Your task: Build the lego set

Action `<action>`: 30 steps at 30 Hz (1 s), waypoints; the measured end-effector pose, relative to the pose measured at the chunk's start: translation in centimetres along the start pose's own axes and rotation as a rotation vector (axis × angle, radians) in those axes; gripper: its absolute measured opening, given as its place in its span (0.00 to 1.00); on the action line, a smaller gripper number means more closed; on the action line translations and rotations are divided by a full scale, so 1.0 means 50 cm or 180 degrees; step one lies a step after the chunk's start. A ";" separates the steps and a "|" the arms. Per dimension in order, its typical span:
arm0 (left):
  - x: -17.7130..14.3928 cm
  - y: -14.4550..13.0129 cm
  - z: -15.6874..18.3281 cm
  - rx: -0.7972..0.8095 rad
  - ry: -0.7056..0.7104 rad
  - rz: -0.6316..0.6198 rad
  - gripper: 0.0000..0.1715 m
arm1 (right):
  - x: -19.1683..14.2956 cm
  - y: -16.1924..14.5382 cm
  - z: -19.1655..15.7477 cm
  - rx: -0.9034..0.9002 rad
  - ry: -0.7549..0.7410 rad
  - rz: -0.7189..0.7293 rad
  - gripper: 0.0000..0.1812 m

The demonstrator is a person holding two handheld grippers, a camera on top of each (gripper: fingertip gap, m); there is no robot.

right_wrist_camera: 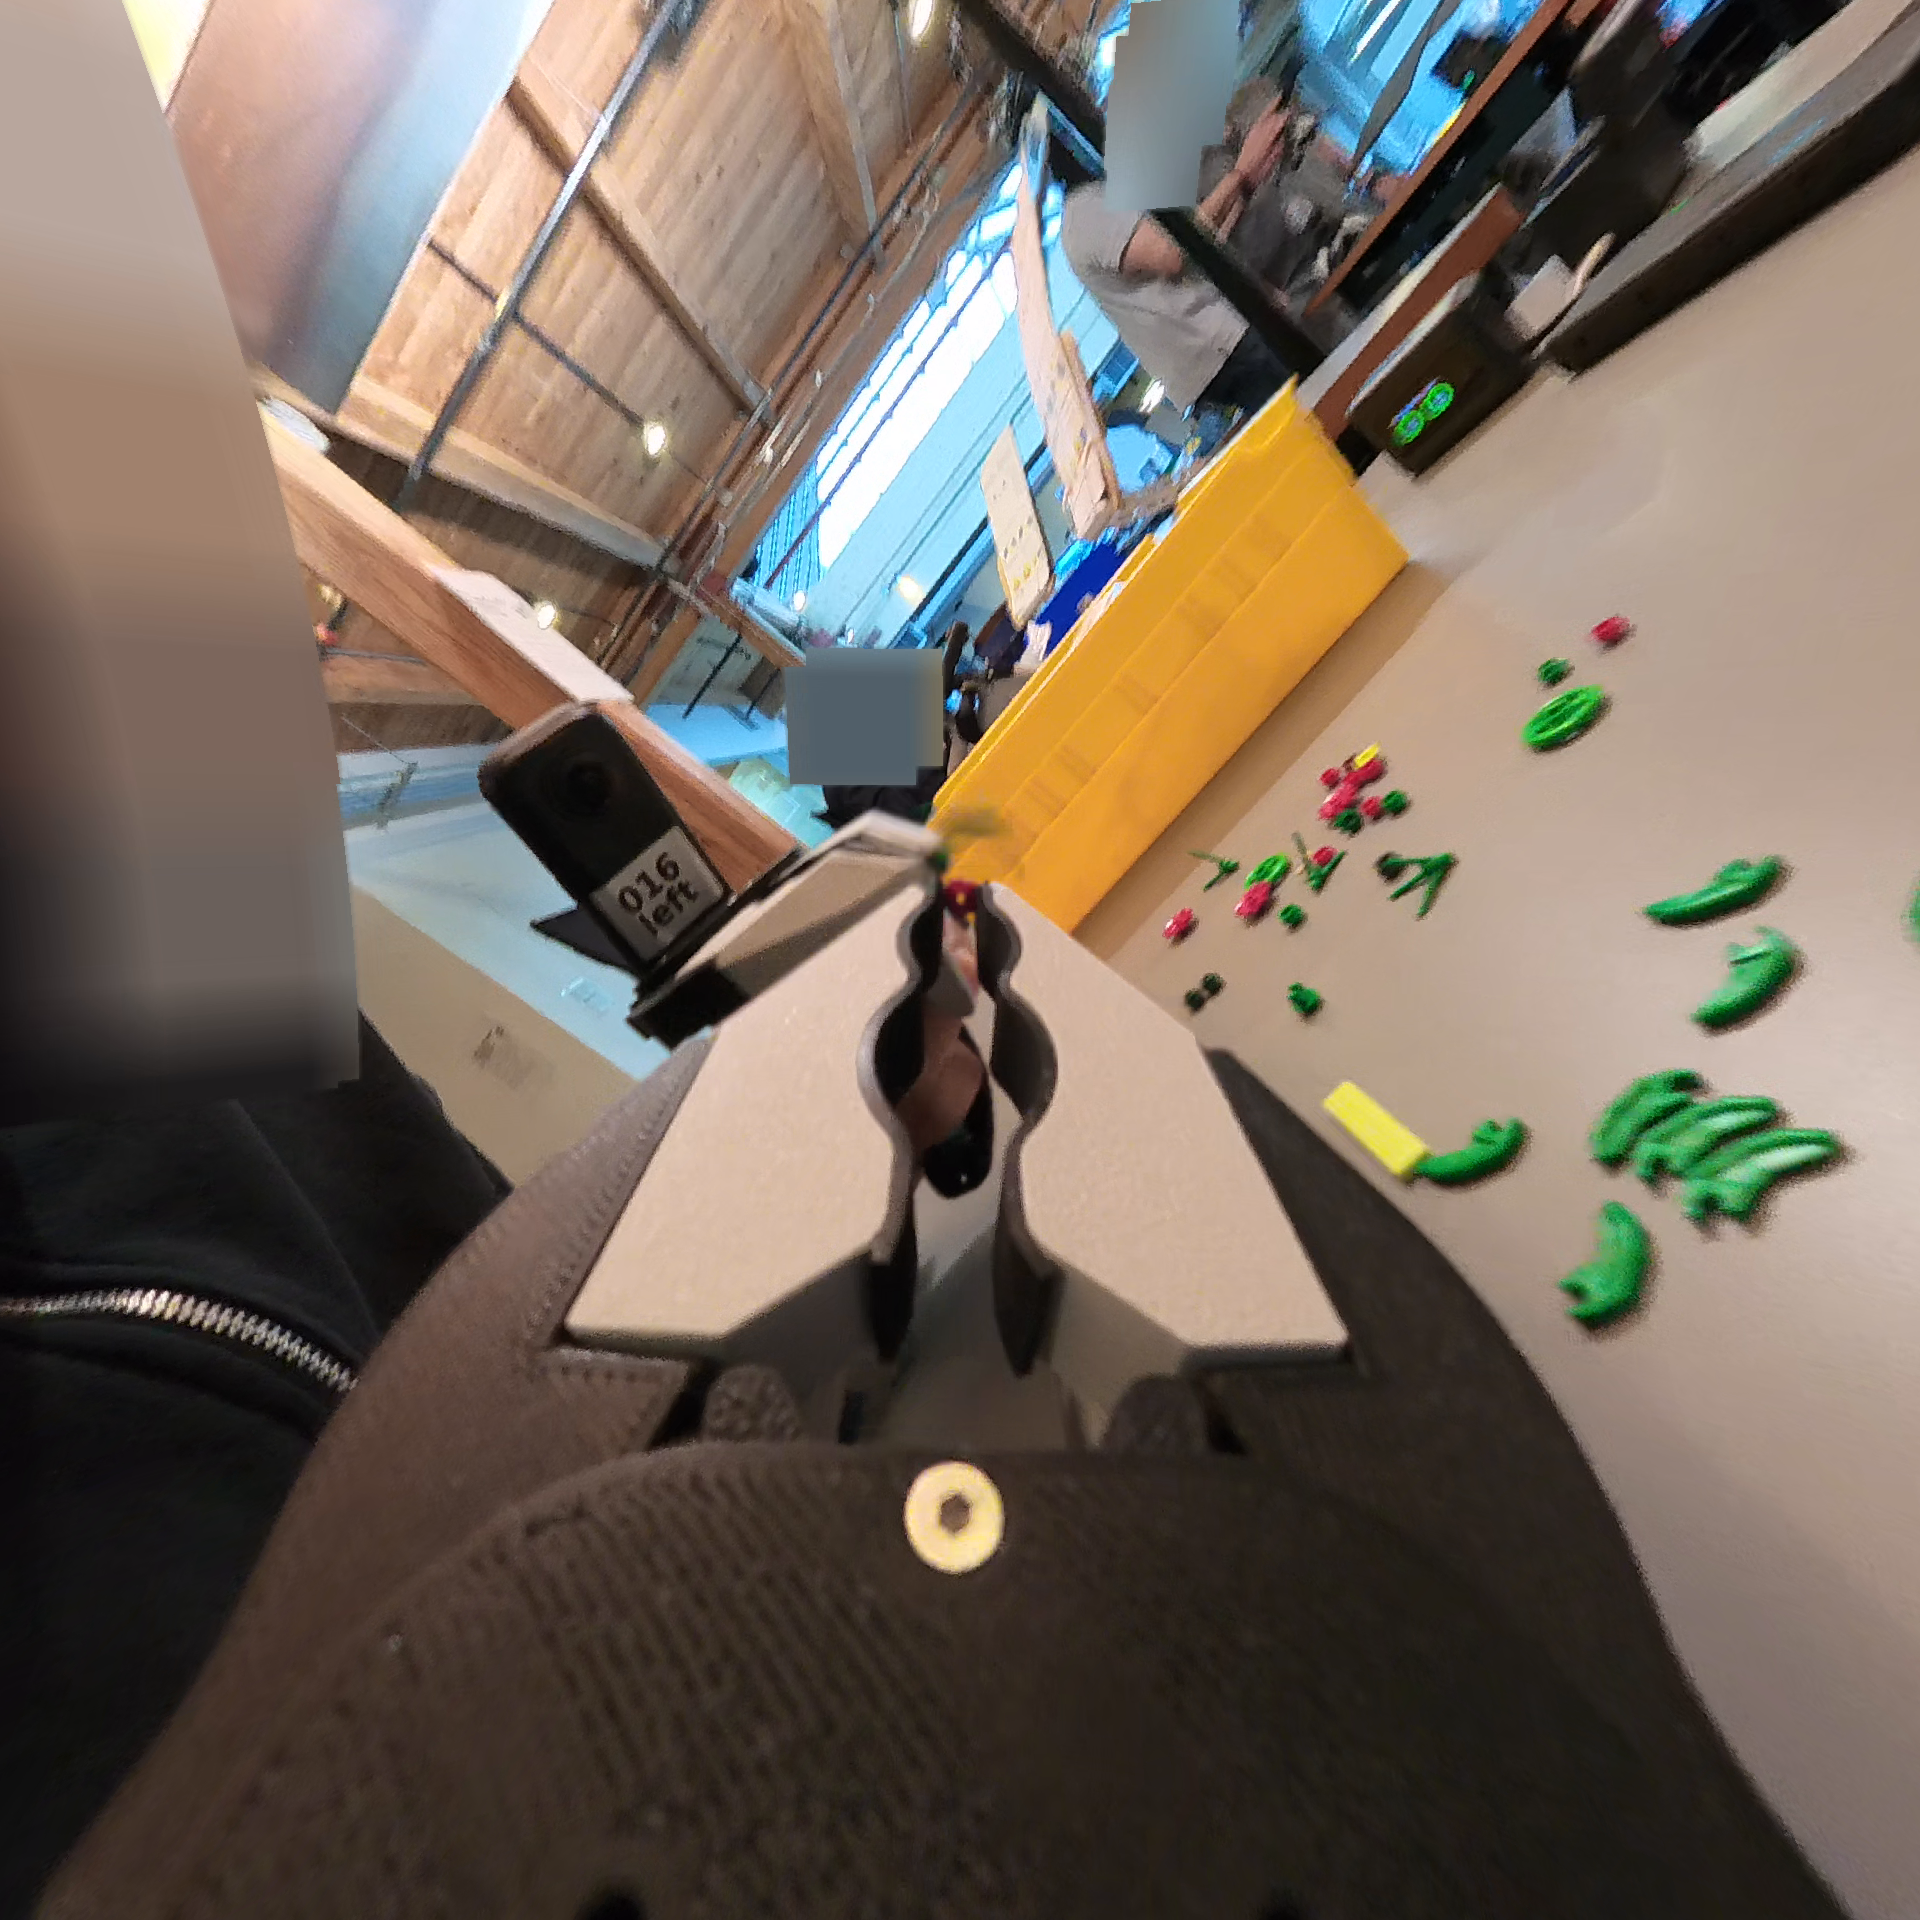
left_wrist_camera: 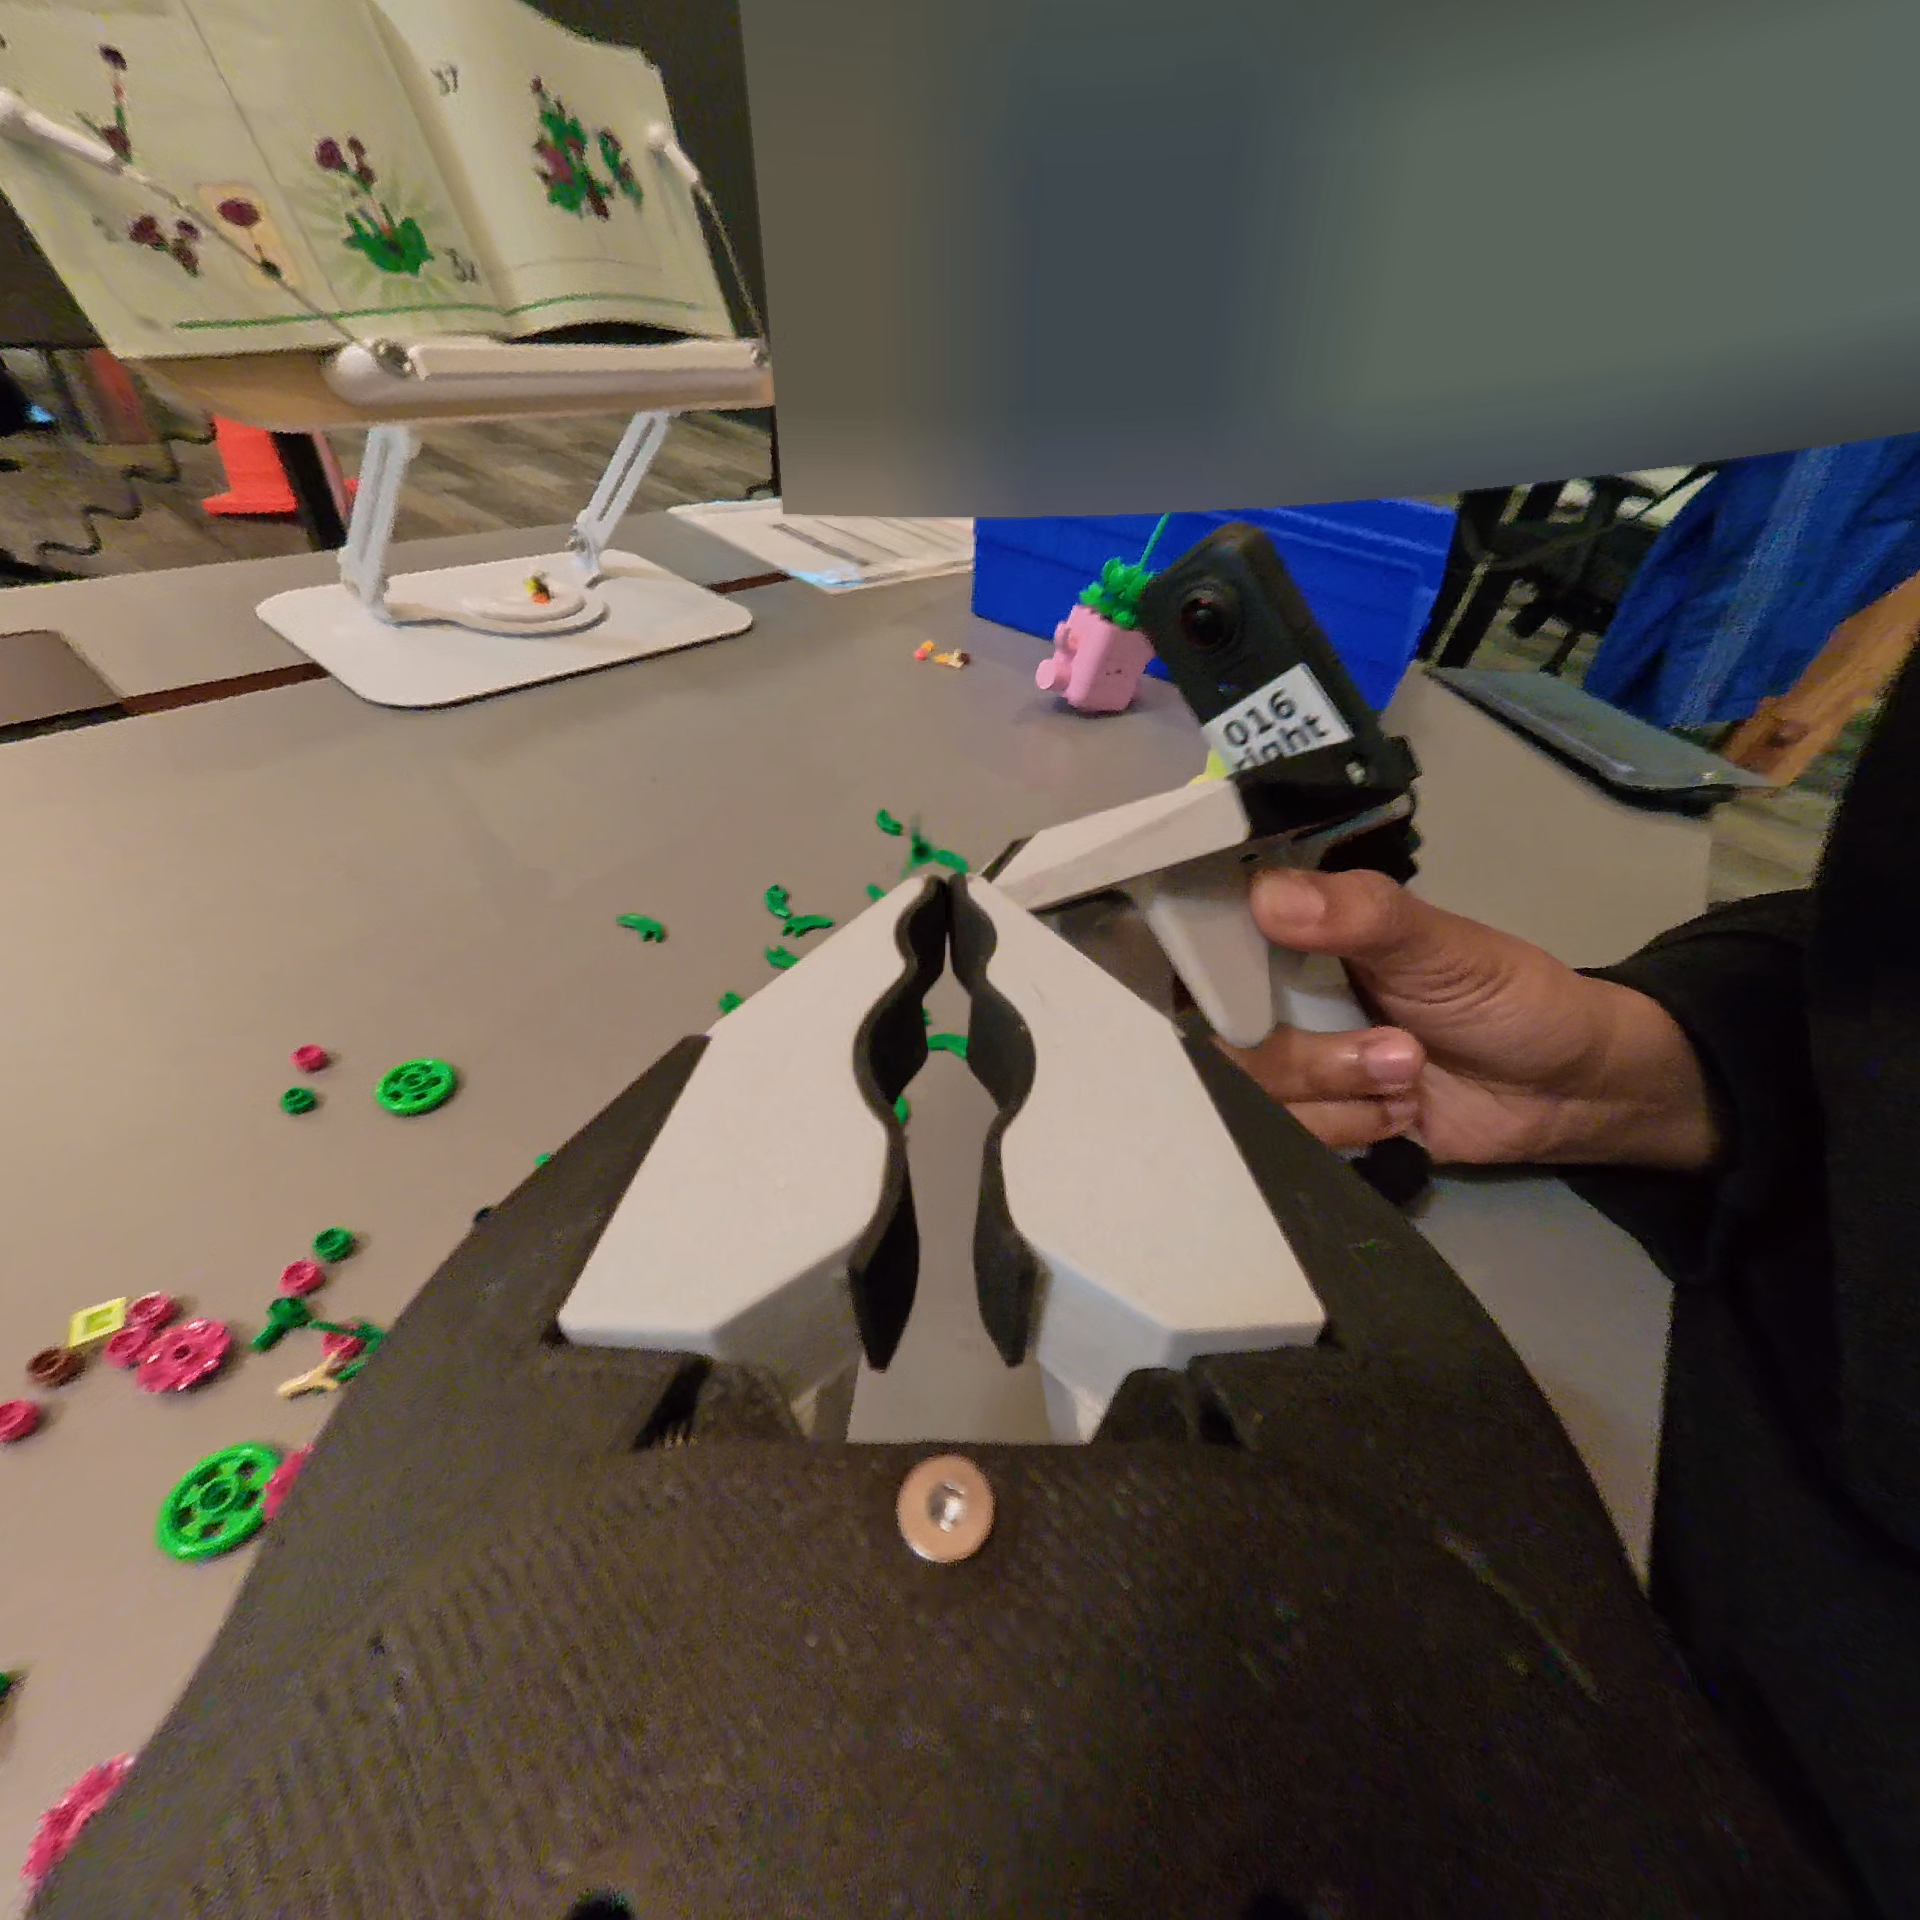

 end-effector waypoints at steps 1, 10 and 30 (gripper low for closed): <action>0.000 -0.001 -0.001 0.0063 0.0055 -0.0028 0.00 | 0.003 -0.003 -0.004 -0.0011 0.0004 0.0002 0.02; -0.005 0.005 -0.006 -0.0115 0.0008 0.0122 0.00 | 0.013 -0.014 -0.008 -0.0091 0.0020 -0.0052 0.02; -0.002 -0.034 -0.053 -0.0545 0.0217 -0.0020 0.00 | -0.007 -0.064 -0.061 -0.1300 -0.0436 -0.0216 0.02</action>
Point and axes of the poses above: each gripper's, where its closed fingertips meet, x out along the fingers, y out of its top, z = x × y across the jaws, the point moved 4 cm from there along -x, back along the fingers, and after that the axes turned 1 degree about -y, right-handed, at the moved point
